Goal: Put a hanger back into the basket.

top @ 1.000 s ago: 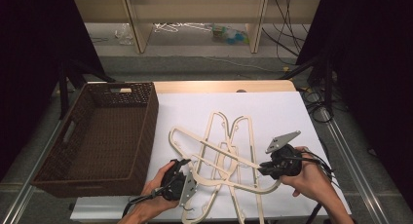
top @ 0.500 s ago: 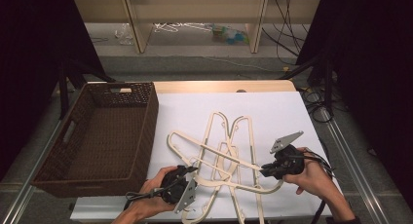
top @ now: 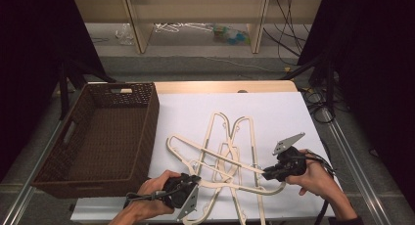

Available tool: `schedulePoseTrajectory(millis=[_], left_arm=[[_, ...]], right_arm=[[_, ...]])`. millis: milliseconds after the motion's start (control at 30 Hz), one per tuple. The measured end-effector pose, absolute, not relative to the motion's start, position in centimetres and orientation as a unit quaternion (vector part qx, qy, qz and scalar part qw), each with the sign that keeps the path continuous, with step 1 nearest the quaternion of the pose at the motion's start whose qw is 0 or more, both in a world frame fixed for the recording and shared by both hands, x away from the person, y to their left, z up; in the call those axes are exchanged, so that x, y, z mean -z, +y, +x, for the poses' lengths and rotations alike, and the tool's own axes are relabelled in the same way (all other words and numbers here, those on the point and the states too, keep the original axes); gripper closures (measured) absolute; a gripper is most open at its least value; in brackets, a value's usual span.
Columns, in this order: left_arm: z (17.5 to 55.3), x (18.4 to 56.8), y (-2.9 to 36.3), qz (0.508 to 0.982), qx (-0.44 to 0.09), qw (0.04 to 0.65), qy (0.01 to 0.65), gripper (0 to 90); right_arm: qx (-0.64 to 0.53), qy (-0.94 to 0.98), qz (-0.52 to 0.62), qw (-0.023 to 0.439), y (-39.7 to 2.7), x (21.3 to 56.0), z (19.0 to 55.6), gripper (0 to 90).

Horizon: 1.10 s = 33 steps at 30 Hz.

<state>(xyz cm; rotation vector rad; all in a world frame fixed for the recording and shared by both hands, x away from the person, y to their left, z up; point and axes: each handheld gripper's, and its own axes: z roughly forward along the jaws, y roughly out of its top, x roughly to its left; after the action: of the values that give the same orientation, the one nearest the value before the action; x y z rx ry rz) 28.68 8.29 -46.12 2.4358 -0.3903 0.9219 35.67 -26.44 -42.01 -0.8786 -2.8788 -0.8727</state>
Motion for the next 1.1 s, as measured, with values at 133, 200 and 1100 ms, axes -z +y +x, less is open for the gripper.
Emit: schedulePoseTrajectory(millis=[133, 200, 1100], left_arm=[[27.9, 45.5, 7.7, 0.895, -0.336, 0.242, -0.167, 79.0], [27.7, 45.4, 7.5, 0.896, -0.331, 0.243, -0.168, 79.1], [27.3, 38.7, 8.7, 0.896, -0.298, 0.326, -0.047, 84.9]], right_arm=[[0.272, -0.919, -0.284, 0.022, -26.9, 42.9, 35.9, 77.1], [0.275, -0.918, -0.286, 0.023, -27.0, 43.1, 36.0, 76.5], [0.446, -0.813, -0.351, -0.126, -29.1, 36.9, 35.0, 34.5]])
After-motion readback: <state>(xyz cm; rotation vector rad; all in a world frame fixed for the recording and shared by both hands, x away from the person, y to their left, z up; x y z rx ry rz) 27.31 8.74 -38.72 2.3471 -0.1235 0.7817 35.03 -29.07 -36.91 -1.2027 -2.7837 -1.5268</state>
